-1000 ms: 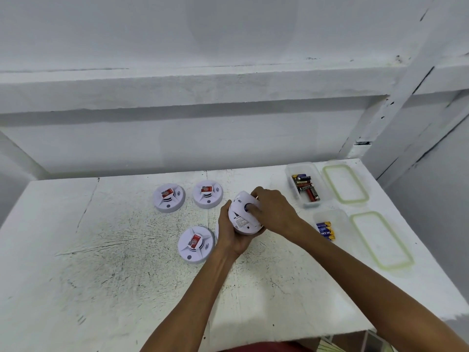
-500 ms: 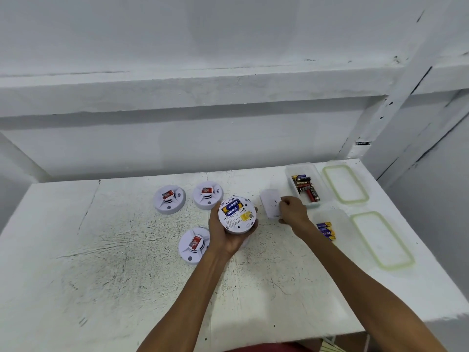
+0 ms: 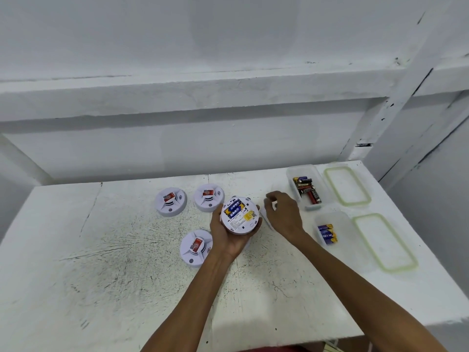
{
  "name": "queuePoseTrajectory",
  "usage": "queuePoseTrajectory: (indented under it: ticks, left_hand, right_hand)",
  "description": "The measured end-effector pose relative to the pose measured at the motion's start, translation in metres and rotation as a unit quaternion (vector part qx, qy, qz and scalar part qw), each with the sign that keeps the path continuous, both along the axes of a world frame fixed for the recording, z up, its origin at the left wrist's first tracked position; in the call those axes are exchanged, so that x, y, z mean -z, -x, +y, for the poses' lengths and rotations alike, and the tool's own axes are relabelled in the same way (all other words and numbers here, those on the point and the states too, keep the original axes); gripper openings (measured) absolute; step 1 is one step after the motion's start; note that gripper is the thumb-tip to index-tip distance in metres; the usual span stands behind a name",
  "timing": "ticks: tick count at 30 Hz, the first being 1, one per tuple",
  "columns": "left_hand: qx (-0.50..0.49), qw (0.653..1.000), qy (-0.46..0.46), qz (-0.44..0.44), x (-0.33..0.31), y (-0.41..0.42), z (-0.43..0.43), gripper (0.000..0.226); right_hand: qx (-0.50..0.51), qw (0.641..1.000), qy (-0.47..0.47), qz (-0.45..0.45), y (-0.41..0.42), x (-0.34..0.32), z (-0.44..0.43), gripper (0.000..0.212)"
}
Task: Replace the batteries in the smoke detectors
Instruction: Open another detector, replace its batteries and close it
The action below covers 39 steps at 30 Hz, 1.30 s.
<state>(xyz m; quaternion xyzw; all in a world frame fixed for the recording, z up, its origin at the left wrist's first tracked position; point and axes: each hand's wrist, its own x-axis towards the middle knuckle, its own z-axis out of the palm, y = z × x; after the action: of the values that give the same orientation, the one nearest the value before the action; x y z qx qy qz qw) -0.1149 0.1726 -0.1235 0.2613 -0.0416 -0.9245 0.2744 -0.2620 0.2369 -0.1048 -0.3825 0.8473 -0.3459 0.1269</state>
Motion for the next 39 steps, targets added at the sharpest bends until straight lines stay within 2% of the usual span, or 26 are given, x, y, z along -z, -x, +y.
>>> queuePoseTrajectory:
  ticks: [3, 7, 9, 11, 15, 21, 27, 31, 39]
  left_hand:
    - [-0.005, 1.000, -0.002, -0.005, 0.002, 0.006, -0.001, 0.050]
    - [-0.032, 0.999, -0.009, -0.008, 0.001, 0.014, -0.001, 0.055]
    - [-0.044, 0.999, -0.009, 0.000, -0.003, 0.015, 0.002, 0.049]
    - [-0.038, 0.999, -0.007, -0.002, -0.005, 0.014, 0.003, 0.042]
    - [-0.019, 1.000, 0.001, -0.011, -0.002, 0.010, 0.002, 0.040]
    - [0.036, 0.999, 0.021, -0.025, -0.008, 0.009, -0.002, 0.051]
    - [0.030, 0.998, 0.042, -0.043, -0.004, 0.017, -0.002, 0.049]
    - [0.025, 0.997, 0.060, -0.052, -0.002, 0.020, -0.002, 0.051]
    - [0.016, 0.995, 0.078, -0.055, -0.004, 0.025, 0.005, 0.046]
  right_hand:
    - [-0.046, 0.997, 0.038, -0.056, -0.015, -0.022, -0.002, 0.033]
    - [-0.097, 0.992, -0.005, -0.075, -0.028, -0.032, 0.000, 0.073]
    - [-0.133, 0.991, -0.015, -0.032, -0.031, -0.032, 0.001, 0.086]
    - [-0.169, 0.985, -0.007, 0.015, -0.033, -0.031, 0.001, 0.091]
    - [-0.215, 0.976, 0.027, 0.022, -0.025, -0.031, 0.004, 0.080]
    - [-0.276, 0.960, -0.001, 0.050, -0.014, -0.028, 0.010, 0.079]
    - [-0.266, 0.961, -0.009, 0.068, -0.016, -0.036, 0.012, 0.070]
    - [-0.267, 0.961, -0.023, 0.072, -0.015, -0.039, 0.013, 0.073]
    - [-0.251, 0.951, -0.110, 0.142, -0.018, -0.038, 0.006, 0.074]
